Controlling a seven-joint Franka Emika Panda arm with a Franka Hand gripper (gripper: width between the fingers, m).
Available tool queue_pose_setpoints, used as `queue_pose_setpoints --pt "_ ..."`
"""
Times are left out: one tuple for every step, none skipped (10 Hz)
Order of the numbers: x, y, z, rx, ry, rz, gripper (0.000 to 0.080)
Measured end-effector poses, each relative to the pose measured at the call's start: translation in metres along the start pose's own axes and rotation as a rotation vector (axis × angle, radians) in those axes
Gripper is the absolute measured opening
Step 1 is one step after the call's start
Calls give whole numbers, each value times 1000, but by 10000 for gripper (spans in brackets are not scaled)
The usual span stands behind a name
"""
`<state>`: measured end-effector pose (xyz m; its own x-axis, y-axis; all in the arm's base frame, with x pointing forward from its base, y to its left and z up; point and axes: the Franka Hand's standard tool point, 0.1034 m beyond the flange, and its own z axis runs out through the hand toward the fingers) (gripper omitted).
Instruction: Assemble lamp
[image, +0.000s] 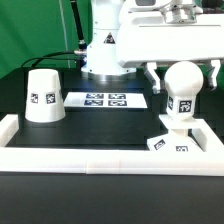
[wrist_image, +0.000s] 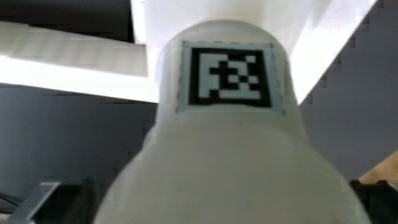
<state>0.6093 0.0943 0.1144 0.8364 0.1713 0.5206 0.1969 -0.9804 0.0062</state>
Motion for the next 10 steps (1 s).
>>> queue_pose_setpoints --pt "0 4 -4 1 -20 3 698" --pt "4 6 -10 1 -22 5 698" --pt "7 7 -14 0 -18 5 698" --pt "11 9 -18 -3 -11 7 698" --pt "13 11 -21 -3 -13 9 698" --pt "15 12 -23 -2 -16 11 698" --pt "15 14 -23 -4 -15 13 698" --pt "12 14 -20 -4 -18 14 698" --pt "9 13 -17 2 -40 15 698" --pt "7 13 -14 3 -48 16 698"
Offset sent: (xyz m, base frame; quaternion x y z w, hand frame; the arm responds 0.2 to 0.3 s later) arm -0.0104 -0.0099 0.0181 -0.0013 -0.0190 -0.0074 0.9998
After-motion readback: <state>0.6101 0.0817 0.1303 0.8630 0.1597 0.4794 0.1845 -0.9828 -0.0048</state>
